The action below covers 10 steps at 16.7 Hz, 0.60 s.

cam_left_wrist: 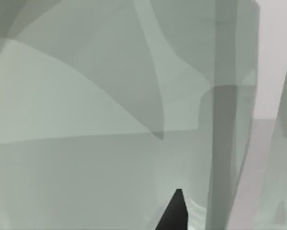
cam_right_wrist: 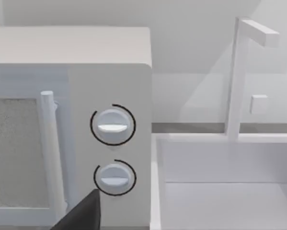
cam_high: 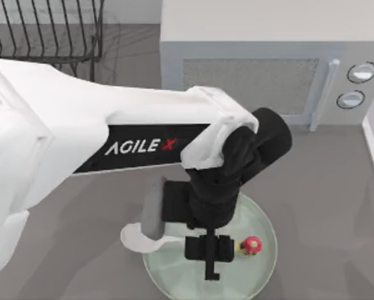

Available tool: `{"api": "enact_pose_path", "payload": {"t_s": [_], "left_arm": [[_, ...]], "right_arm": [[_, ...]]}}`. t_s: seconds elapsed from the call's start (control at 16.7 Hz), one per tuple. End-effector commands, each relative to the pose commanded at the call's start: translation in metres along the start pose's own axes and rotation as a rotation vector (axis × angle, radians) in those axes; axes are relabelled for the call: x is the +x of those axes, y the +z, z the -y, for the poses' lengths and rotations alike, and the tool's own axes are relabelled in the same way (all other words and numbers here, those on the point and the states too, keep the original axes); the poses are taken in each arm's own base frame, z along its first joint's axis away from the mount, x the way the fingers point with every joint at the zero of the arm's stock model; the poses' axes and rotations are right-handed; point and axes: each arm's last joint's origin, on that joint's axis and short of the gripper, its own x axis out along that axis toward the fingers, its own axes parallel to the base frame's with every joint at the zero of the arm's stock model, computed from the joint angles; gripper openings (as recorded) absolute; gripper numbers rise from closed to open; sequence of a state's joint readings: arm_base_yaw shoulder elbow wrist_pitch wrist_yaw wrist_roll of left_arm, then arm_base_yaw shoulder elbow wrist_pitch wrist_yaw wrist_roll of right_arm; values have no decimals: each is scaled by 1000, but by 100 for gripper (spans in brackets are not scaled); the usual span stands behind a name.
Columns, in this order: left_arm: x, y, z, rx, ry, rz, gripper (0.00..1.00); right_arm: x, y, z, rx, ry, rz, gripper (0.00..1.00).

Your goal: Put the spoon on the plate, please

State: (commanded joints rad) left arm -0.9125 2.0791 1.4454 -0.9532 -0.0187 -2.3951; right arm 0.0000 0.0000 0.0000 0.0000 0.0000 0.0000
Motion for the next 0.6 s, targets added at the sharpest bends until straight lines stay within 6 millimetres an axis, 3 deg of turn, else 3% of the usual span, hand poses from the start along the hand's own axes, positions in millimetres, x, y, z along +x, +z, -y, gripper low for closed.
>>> {"api": "enact_pose_path", "payload": {"t_s": [0.24, 0.6], "left_arm": [[0, 0, 0, 0, 0, 0, 98], [0, 0, 0, 0, 0, 0, 100]], "right_arm": [[0, 0, 0, 0, 0, 0, 100], [0, 0, 0, 0, 0, 0, 100]]}}
